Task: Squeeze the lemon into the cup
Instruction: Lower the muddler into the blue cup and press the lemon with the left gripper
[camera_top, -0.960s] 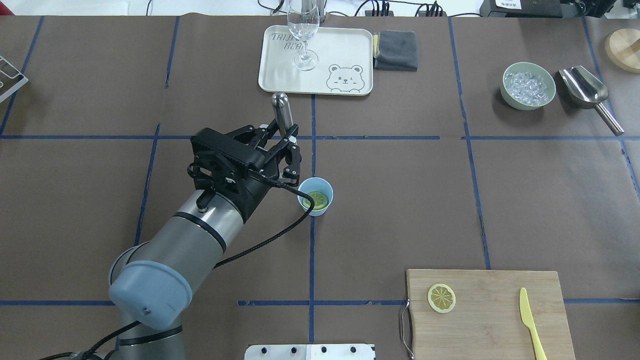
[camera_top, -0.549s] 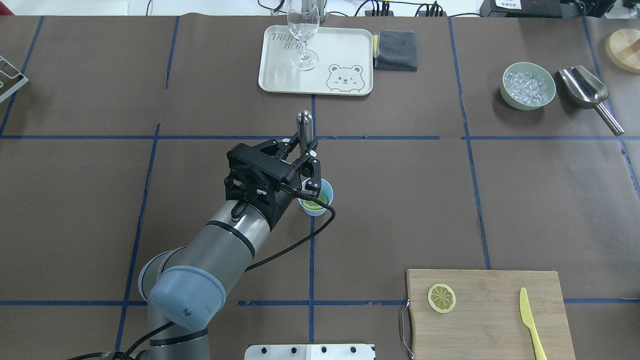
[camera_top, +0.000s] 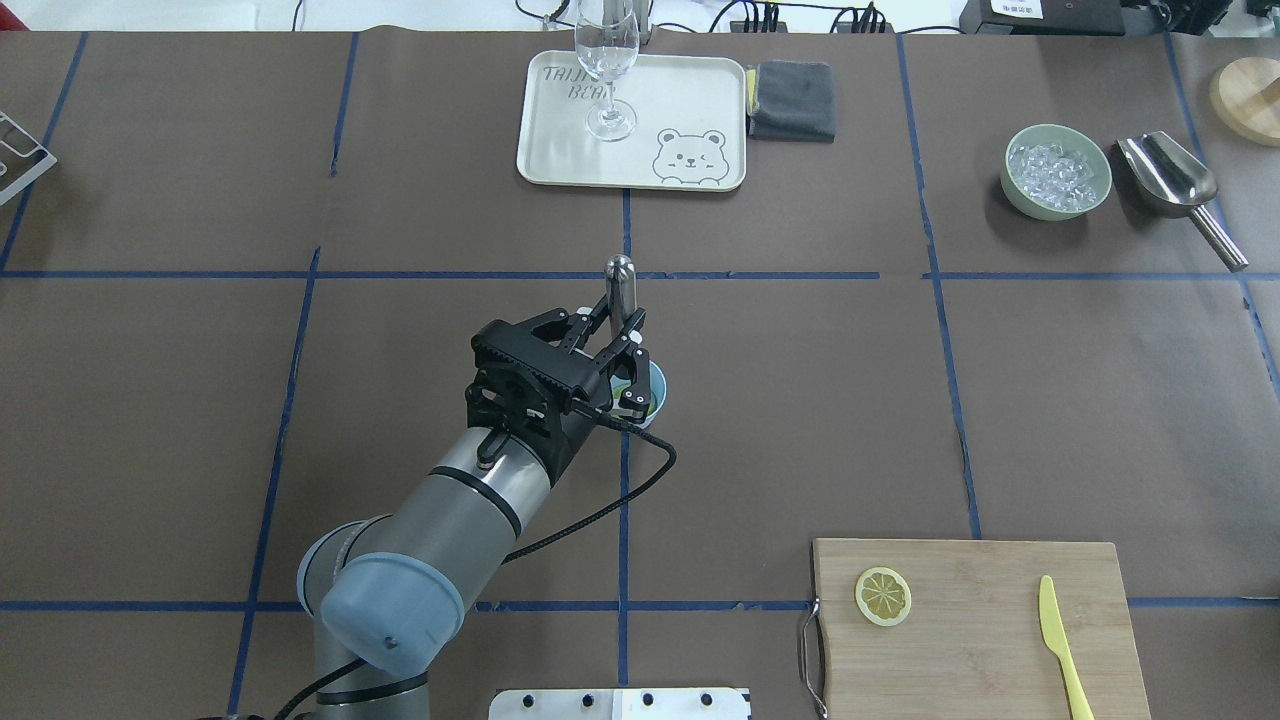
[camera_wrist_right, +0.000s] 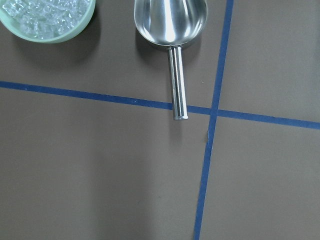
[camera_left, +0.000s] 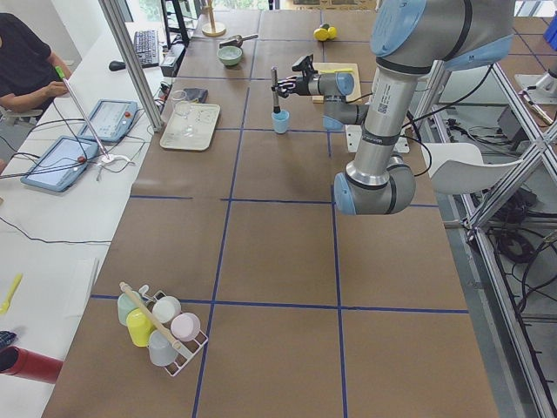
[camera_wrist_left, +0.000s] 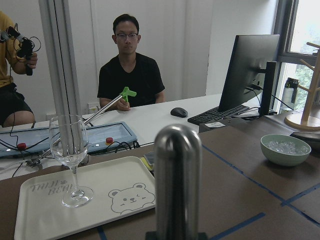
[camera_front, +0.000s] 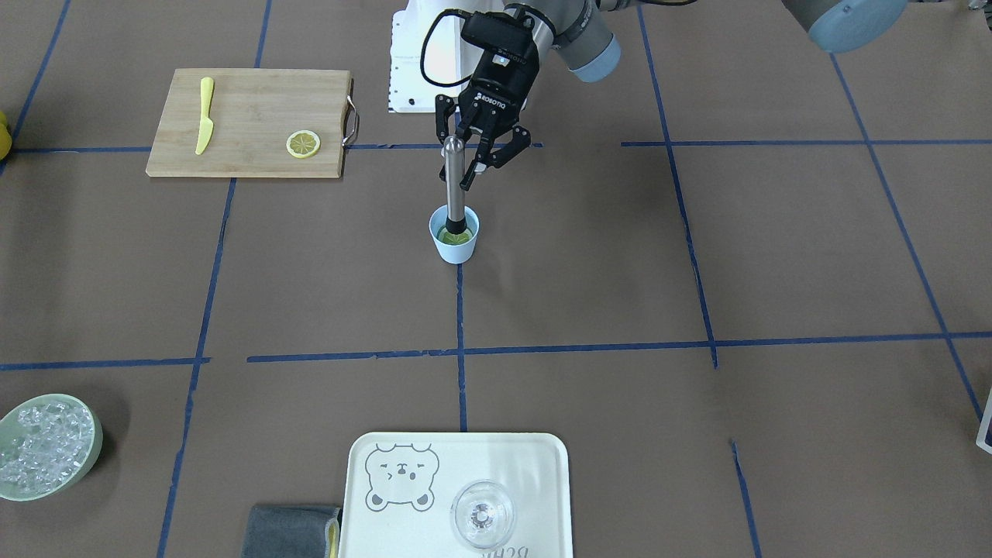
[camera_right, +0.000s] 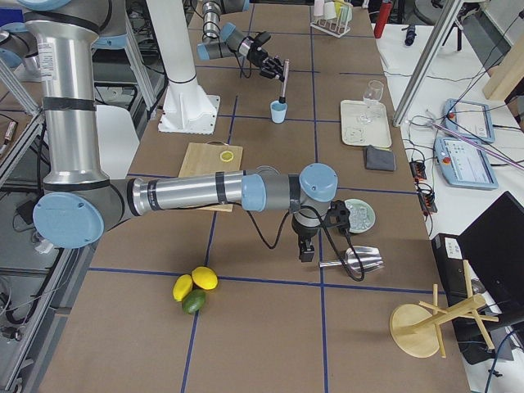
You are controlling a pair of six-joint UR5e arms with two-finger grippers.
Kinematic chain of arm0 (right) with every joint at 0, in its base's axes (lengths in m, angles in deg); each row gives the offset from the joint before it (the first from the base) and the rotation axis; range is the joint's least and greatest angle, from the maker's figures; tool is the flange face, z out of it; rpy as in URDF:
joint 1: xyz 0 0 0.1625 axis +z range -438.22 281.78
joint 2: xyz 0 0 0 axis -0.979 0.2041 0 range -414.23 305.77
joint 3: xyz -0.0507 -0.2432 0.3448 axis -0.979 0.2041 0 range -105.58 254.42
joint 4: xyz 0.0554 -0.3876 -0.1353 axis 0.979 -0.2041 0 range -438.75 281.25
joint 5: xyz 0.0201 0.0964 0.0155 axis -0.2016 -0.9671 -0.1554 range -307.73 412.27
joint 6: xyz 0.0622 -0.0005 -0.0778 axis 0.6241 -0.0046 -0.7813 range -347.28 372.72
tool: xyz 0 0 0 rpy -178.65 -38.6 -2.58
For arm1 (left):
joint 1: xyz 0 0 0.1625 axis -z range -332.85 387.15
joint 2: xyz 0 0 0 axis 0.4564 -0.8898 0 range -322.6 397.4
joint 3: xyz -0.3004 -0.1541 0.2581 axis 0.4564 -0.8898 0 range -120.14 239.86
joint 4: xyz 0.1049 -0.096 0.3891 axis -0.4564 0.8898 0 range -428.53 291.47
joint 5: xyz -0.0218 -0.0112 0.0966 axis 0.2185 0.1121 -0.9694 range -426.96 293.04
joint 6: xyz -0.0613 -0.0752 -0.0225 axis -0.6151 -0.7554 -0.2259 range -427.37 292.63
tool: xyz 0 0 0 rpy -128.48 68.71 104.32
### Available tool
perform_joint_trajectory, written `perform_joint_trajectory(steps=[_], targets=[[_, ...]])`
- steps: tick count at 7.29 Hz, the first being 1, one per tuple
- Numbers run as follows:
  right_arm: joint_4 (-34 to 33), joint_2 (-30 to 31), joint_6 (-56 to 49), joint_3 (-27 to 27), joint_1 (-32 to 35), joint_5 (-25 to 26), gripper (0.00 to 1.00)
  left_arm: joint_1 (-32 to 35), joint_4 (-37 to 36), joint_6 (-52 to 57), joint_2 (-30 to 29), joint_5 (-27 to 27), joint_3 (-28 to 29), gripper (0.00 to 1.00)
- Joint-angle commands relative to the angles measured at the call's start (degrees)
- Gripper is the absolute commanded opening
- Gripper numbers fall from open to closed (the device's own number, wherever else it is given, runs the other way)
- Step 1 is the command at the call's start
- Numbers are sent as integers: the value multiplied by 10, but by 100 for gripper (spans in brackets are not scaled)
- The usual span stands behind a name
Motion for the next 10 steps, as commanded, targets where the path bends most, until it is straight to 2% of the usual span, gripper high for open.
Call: perform_joint_trajectory(steps=[1, 4, 10], targets=[[0, 0, 0, 0, 0, 0, 100, -4, 2, -1, -3, 0, 10, 0], [0, 0, -2, -1, 3, 0, 100, -7, 54, -2, -6, 2, 59, 0], [0, -1, -3, 0, 3, 0, 100, -16, 56, -2, -7, 4, 71, 0]])
